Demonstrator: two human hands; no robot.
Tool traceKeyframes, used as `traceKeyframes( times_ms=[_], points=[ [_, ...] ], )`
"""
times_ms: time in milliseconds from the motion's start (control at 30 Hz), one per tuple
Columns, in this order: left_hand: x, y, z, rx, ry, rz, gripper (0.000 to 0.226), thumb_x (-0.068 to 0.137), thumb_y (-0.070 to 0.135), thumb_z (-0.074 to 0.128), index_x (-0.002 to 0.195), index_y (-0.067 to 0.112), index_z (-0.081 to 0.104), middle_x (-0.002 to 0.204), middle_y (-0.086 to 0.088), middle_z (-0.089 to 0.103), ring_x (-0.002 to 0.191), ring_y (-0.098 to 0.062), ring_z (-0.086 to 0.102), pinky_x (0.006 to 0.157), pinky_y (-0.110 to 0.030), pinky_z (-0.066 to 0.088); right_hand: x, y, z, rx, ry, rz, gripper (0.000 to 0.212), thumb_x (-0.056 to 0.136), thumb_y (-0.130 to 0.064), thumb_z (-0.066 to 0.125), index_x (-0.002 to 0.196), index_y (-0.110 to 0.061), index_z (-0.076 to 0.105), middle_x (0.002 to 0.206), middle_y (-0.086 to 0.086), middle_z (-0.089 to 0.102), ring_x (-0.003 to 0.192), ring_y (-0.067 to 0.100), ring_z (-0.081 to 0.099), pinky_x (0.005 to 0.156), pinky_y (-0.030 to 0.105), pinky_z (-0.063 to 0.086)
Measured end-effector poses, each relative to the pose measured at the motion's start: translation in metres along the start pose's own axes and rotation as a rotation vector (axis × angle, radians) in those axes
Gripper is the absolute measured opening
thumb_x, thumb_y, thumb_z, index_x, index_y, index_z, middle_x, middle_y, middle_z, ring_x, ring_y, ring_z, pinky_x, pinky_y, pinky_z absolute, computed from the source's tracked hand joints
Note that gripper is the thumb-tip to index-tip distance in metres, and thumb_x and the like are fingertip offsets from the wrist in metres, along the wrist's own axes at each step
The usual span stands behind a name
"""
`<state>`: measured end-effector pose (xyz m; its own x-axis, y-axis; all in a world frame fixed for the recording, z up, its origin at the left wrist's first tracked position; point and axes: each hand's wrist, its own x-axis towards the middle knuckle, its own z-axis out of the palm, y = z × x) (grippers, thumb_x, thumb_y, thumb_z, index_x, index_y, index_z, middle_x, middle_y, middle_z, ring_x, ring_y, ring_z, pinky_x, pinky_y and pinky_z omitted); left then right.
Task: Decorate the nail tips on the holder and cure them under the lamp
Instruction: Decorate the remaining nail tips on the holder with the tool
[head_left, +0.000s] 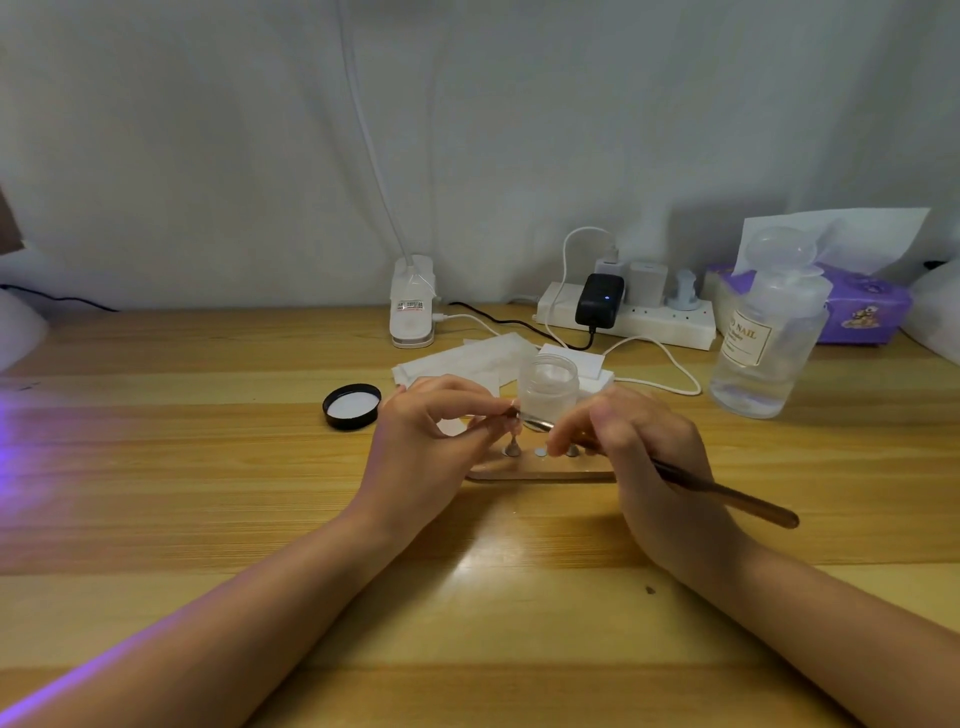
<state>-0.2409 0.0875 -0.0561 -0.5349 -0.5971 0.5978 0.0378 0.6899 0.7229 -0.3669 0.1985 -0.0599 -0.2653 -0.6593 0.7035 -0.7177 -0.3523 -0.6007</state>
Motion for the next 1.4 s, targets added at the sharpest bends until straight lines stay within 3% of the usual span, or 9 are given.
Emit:
traceKeyframes(
  times_ms=[167,367,567,767,900,1000,1200,1267,1400],
  points=[
    [0.000,-0.004,-0.001,0.015,-0.011,-0.001,0.015,0.073,0.016,0.072,0.086,0.025,0.072,0.080,0.010,0.069,0.082,-0.012,0.061,0.075,-0.039,0.048,0.002,0.004,-0.003,0.142,0.075,0.169,0.037,0.094,-0.035,0.032,0.077,-0.022,0.062,0.073,-0.006,0.064,0.077,0.005,0.060,0.067,0.013,0.043],
    [0.001,-0.006,0.000,0.037,0.004,0.032,0.024,0.072,0.012,0.073,0.089,0.028,0.069,0.079,0.017,0.067,0.081,-0.007,0.061,0.075,-0.035,0.049,0.001,-0.003,0.001,-0.053,-0.022,-0.090,0.031,0.091,-0.027,0.031,0.076,-0.028,0.059,0.073,-0.025,0.055,0.077,-0.003,0.054,0.071,0.028,0.042],
    [0.000,-0.005,0.000,0.017,-0.002,0.032,0.022,0.073,0.015,0.071,0.091,0.027,0.069,0.079,0.019,0.067,0.082,-0.006,0.061,0.076,-0.033,0.049,0.003,0.000,-0.003,0.142,0.079,0.181,0.036,0.094,-0.031,0.033,0.076,-0.021,0.062,0.074,-0.006,0.064,0.077,0.005,0.060,0.068,0.016,0.044],
    [0.001,-0.008,0.000,0.047,0.006,0.056,0.029,0.074,0.006,0.071,0.092,0.029,0.068,0.080,0.023,0.065,0.085,-0.001,0.061,0.079,-0.023,0.047,0.002,-0.005,0.001,-0.084,-0.050,-0.088,0.032,0.091,-0.028,0.031,0.079,-0.025,0.060,0.076,-0.025,0.053,0.077,-0.006,0.053,0.072,0.019,0.040],
    [0.001,-0.009,0.000,0.030,0.016,0.050,0.031,0.074,0.008,0.071,0.088,0.035,0.067,0.072,0.033,0.063,0.085,0.004,0.061,0.078,-0.019,0.047,0.003,-0.001,-0.002,0.058,0.039,0.088,0.035,0.093,-0.031,0.034,0.074,-0.021,0.062,0.072,-0.011,0.063,0.076,0.003,0.060,0.070,0.021,0.046],
    [0.001,-0.010,0.001,0.029,0.013,0.043,0.029,0.075,0.008,0.071,0.093,0.031,0.067,0.077,0.030,0.063,0.087,0.000,0.061,0.079,-0.022,0.048,0.004,0.000,-0.004,0.132,0.106,0.189,0.037,0.093,-0.029,0.033,0.074,-0.020,0.062,0.072,-0.004,0.064,0.075,0.004,0.060,0.068,0.015,0.045],
    [0.001,-0.009,0.001,0.049,-0.011,0.062,0.030,0.077,0.009,0.070,0.090,0.035,0.067,0.079,0.028,0.064,0.089,-0.007,0.061,0.083,-0.040,0.048,0.003,-0.004,0.001,-0.107,-0.028,-0.066,0.031,0.091,-0.031,0.032,0.079,-0.026,0.061,0.076,-0.026,0.054,0.077,-0.005,0.054,0.072,0.022,0.041],
    [0.001,-0.008,0.001,0.047,0.000,0.059,0.029,0.077,0.012,0.069,0.088,0.038,0.067,0.076,0.032,0.063,0.090,-0.006,0.061,0.084,-0.044,0.047,0.002,-0.002,0.000,-0.056,0.005,0.005,0.037,0.090,-0.034,0.032,0.074,-0.021,0.063,0.074,-0.019,0.060,0.077,0.001,0.058,0.072,0.027,0.044],
    [0.002,-0.008,0.002,0.041,0.013,0.065,0.027,0.077,0.010,0.069,0.093,0.032,0.067,0.081,0.030,0.063,0.088,-0.002,0.061,0.082,-0.042,0.048,0.004,0.001,-0.003,0.145,0.112,0.196,0.036,0.093,-0.034,0.035,0.073,-0.022,0.062,0.071,-0.006,0.064,0.075,0.004,0.060,0.066,0.014,0.044]
  ],
)
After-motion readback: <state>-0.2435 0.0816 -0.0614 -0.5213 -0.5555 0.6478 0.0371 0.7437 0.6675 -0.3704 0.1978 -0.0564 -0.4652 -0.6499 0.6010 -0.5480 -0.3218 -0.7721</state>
